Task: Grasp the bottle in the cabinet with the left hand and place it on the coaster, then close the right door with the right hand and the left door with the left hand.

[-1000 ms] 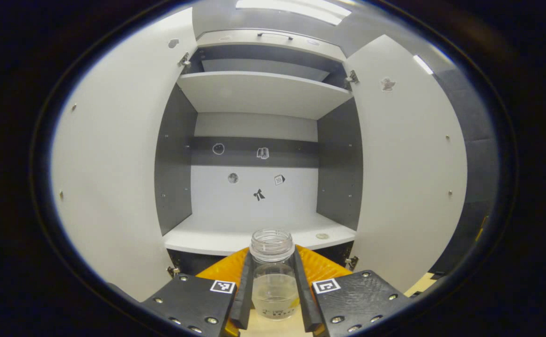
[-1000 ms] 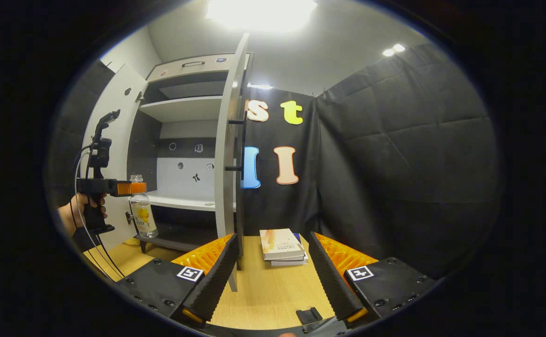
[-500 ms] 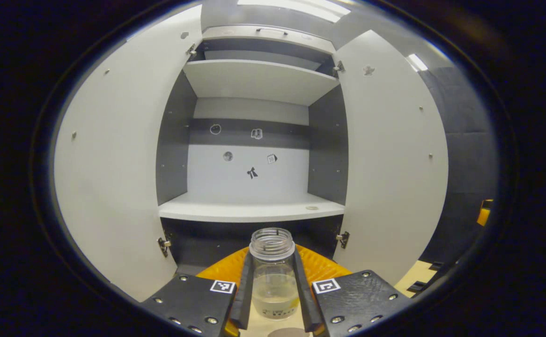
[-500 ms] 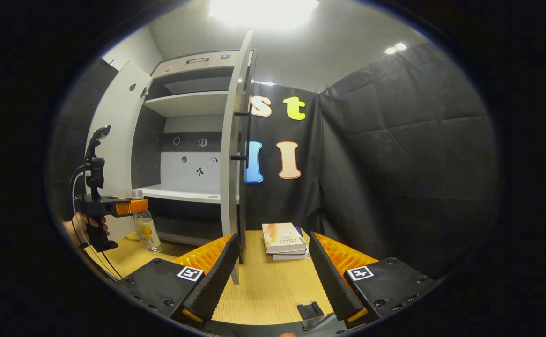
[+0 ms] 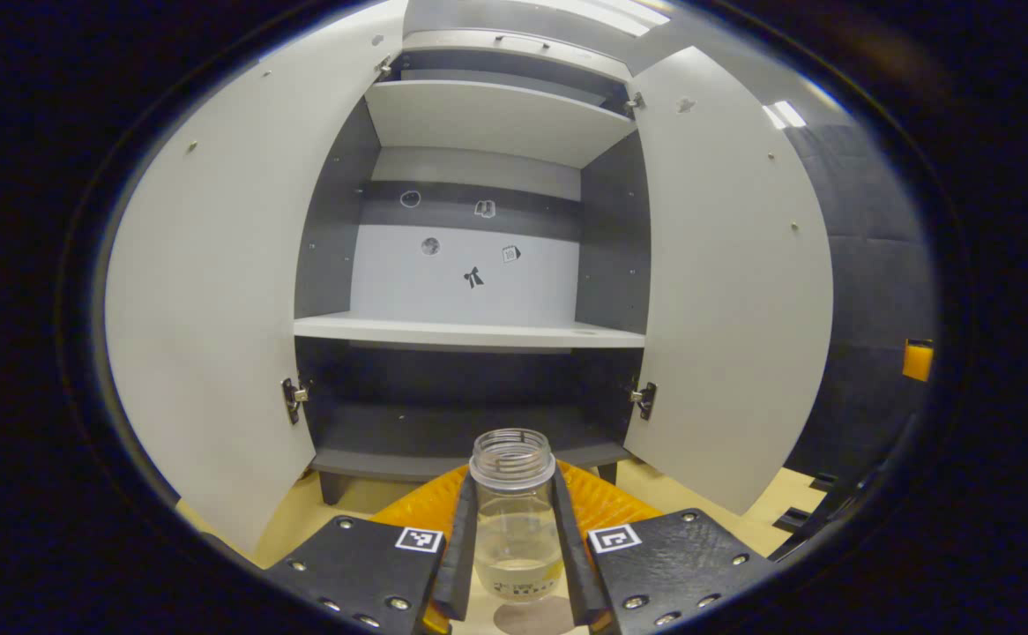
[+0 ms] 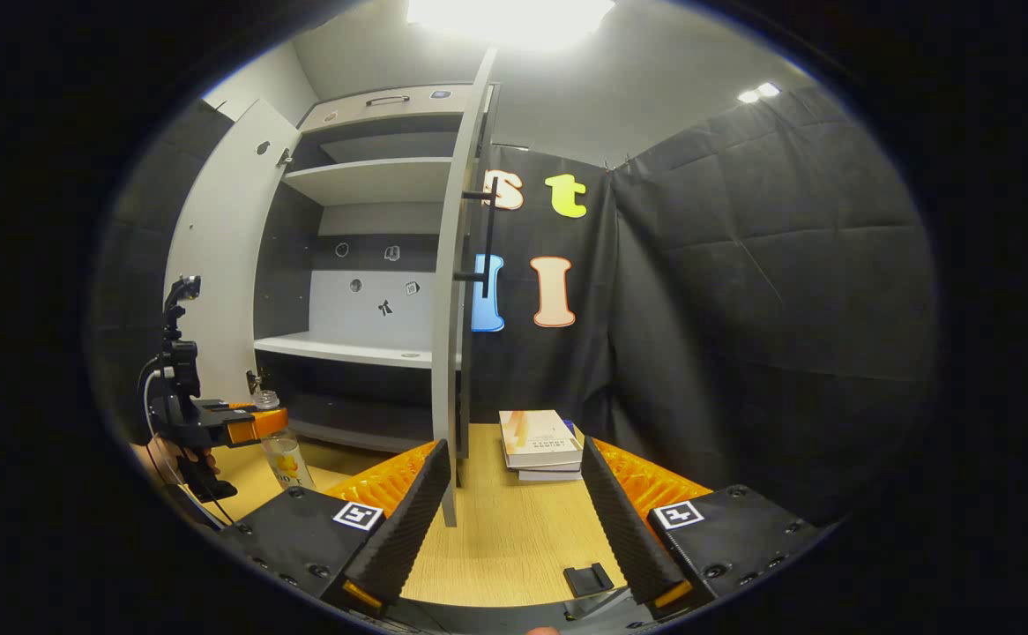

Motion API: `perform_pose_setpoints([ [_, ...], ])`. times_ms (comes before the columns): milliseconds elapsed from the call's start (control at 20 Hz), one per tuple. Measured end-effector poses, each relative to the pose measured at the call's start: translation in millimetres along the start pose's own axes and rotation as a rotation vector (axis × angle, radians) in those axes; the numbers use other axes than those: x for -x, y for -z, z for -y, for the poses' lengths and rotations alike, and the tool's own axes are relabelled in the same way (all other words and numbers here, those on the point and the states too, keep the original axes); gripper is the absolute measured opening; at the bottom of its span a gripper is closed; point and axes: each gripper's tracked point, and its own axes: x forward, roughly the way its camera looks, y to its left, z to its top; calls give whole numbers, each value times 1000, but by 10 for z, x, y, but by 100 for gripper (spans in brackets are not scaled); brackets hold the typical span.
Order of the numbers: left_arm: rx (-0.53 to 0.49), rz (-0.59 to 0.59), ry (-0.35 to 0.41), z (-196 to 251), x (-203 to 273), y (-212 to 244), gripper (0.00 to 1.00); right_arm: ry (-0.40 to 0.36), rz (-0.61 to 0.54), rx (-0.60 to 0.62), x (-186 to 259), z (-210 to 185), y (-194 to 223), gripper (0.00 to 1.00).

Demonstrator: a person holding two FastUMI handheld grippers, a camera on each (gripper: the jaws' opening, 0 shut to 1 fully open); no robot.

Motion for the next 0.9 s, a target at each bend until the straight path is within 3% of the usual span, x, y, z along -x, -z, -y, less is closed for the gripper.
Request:
perform_pose_setpoints([
  [550,8,-83,-5,142,-4,820,46,14,-69,31,56,42,200,95],
  [600,6,-86,-6,164,-12,861,46,19,-63,33,57,52,180,92],
  [900,-8,-78,-21,190,-15,887,45,21,-56,44,33,83,124,95],
])
